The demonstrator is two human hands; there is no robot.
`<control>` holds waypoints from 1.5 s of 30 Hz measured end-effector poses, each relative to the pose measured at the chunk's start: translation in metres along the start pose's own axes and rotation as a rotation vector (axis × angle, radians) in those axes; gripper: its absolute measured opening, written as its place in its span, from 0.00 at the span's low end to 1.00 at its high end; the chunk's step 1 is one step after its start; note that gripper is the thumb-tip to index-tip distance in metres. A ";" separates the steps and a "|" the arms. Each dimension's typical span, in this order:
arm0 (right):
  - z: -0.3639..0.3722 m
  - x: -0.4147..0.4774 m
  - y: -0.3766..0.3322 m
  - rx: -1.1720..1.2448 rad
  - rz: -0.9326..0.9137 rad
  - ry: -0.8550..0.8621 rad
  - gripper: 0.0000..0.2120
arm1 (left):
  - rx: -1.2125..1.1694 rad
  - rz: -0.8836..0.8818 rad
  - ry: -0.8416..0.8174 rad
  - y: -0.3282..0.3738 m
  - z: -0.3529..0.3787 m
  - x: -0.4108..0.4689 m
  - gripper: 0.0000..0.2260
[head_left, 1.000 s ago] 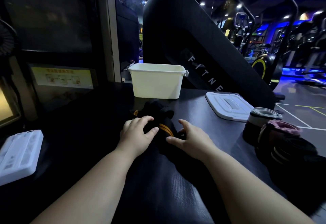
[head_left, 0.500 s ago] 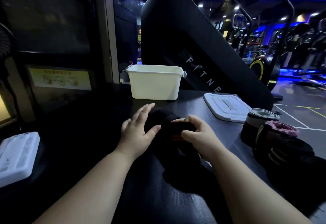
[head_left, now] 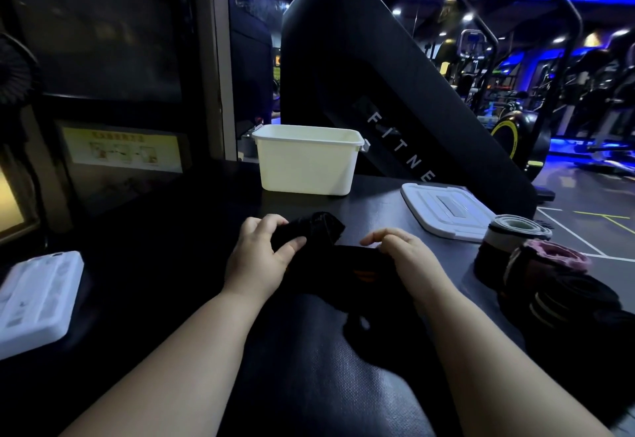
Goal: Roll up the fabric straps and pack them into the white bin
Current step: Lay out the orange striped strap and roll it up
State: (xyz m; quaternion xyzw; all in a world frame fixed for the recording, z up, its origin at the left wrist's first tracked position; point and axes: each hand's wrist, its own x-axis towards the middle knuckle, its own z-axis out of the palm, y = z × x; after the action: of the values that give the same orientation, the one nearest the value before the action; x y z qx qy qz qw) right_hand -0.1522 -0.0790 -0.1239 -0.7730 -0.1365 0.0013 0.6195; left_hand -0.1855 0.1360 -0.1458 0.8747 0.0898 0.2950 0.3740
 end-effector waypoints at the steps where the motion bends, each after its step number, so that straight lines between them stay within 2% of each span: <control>1: -0.001 -0.001 -0.002 -0.009 0.005 -0.015 0.05 | 0.003 -0.008 0.020 0.000 -0.001 0.001 0.15; 2: -0.002 -0.002 -0.003 -0.026 0.019 -0.041 0.02 | -0.002 -0.012 0.040 -0.001 -0.001 0.001 0.15; 4: -0.003 -0.002 0.000 -0.151 0.019 -0.061 0.13 | -0.024 -0.029 0.075 -0.002 -0.003 0.002 0.15; 6: -0.005 -0.001 -0.001 -0.262 0.005 0.004 0.11 | -0.040 -0.073 0.105 -0.004 -0.005 0.003 0.17; 10: -0.018 0.005 0.003 -0.159 0.042 0.171 0.07 | -0.029 -0.189 0.128 -0.006 -0.012 0.004 0.20; 13: -0.022 0.008 0.004 -0.082 0.089 0.249 0.07 | 0.009 -0.187 0.151 -0.006 -0.013 0.003 0.19; 17: -0.019 0.011 0.009 -0.082 0.123 0.227 0.01 | 0.188 -0.100 0.144 -0.006 -0.007 0.001 0.20; 19: -0.019 0.011 0.008 -0.131 0.143 0.214 0.10 | 0.205 0.023 0.183 -0.005 -0.003 -0.001 0.21; 22: -0.020 0.010 0.005 -0.137 0.096 0.099 0.24 | 0.250 0.225 0.199 -0.005 0.004 -0.003 0.21; 24: -0.018 0.008 0.003 -0.153 0.063 0.024 0.17 | 0.248 0.288 0.131 -0.004 0.007 -0.002 0.20; 25: -0.016 0.005 0.002 -0.182 0.059 -0.007 0.12 | 0.236 0.281 0.079 -0.003 0.007 -0.003 0.20; 29: -0.011 -0.006 -0.006 -0.162 0.111 -0.071 0.24 | 0.296 0.115 -0.091 -0.002 0.006 -0.004 0.21; 32: -0.010 -0.009 -0.008 -0.262 0.108 -0.113 0.24 | 0.359 0.066 -0.103 0.001 0.004 -0.007 0.22; 34: -0.010 -0.006 -0.005 -0.309 0.104 -0.079 0.23 | 0.401 0.071 -0.040 0.003 0.002 -0.009 0.23; 36: -0.008 -0.004 -0.003 -0.356 0.094 0.005 0.19 | 0.359 0.129 0.043 0.002 0.003 -0.009 0.24; 38: -0.007 0.001 0.001 -0.306 0.092 0.073 0.16 | 0.218 0.170 0.015 0.002 0.004 -0.008 0.24; 43: -0.002 0.005 0.007 0.004 0.125 0.164 0.18 | -0.079 0.250 -0.081 0.005 0.007 -0.012 0.09; 45: 0.001 0.006 0.008 0.080 0.150 0.173 0.18 | -0.152 0.238 -0.152 0.008 0.006 -0.014 0.06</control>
State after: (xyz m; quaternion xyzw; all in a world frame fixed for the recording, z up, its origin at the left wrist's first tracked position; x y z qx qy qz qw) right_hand -0.1449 -0.0785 -0.1312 -0.7528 -0.0243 -0.0138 0.6576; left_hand -0.1940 0.1216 -0.1494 0.8681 -0.0659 0.2760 0.4073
